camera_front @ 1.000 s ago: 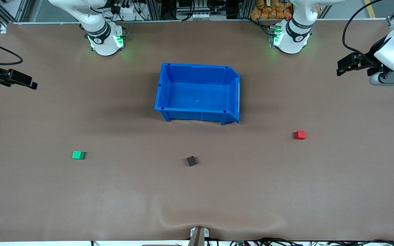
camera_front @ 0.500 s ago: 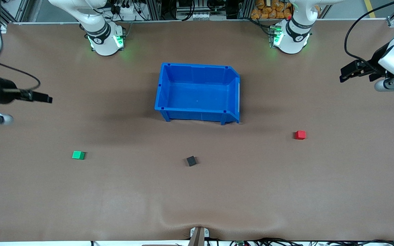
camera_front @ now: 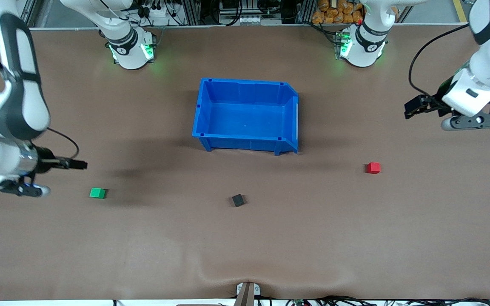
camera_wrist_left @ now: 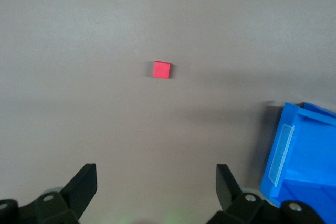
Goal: Attach green and red cubes to black cube
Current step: 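Reach the right gripper to the green cube while the left gripper reaches the red cube, then close the right gripper on the green cube while the left gripper lowers to red, then carry the green cube with the right gripper under the black cube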
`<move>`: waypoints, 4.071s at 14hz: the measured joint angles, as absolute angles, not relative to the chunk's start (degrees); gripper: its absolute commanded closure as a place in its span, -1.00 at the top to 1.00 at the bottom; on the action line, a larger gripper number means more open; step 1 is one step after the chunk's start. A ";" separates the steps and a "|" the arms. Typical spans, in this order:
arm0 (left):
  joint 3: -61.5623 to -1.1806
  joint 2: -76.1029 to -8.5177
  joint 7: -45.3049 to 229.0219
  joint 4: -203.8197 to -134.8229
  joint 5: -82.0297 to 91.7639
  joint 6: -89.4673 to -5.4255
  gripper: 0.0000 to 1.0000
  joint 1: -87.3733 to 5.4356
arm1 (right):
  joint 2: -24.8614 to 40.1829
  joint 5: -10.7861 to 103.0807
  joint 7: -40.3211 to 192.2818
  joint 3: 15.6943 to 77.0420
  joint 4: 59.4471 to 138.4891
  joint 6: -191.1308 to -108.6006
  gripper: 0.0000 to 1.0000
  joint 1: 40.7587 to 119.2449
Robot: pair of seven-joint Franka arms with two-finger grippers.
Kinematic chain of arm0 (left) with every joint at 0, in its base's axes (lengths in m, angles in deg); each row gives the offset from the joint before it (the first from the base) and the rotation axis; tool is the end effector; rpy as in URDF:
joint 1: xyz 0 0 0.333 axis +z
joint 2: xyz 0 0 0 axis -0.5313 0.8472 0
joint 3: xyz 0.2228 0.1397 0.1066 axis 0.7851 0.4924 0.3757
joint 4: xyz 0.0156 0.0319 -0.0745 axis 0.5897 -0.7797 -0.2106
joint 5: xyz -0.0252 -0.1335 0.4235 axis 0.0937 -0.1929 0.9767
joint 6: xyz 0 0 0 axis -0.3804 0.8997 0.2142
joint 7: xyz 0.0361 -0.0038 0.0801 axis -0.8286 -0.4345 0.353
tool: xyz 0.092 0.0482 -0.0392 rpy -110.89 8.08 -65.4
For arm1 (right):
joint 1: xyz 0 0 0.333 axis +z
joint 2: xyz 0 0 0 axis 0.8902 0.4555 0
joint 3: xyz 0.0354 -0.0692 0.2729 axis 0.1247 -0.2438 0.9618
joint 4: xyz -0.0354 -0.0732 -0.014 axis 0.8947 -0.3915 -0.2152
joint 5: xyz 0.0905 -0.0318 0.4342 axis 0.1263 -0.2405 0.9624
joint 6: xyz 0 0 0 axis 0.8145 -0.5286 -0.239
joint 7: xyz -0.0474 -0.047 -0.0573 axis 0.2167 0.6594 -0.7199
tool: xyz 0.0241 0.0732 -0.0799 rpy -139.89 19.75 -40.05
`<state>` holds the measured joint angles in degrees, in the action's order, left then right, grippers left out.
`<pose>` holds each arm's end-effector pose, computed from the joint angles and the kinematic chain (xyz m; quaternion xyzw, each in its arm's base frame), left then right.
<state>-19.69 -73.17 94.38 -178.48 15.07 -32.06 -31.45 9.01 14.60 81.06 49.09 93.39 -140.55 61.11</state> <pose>0.5817 -0.0597 0.4874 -0.9994 -0.0248 0.0151 0.0177 0.6804 -0.0438 0.2963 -0.9924 0.0561 0.1031 0.0375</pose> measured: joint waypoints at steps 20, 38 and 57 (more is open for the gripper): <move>-19.70 -57.00 94.16 -188.99 22.22 -61.35 1.00 -30.39 | 26.11 14.58 74.91 48.56 93.55 -160.79 -0.22 59.99; -19.75 -44.61 94.43 -191.77 22.27 -77.19 0.48 -28.49 | 22.68 14.55 33.99 49.28 86.74 -160.40 -1.00 66.80; -19.99 -42.21 94.43 -191.43 22.27 -79.24 0.21 -28.69 | 33.99 14.68 24.04 52.49 74.11 -163.07 -1.00 85.34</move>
<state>-19.99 -42.21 94.43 -191.43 22.27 -79.24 -28.69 33.99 14.68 24.04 52.49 74.11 -163.07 85.34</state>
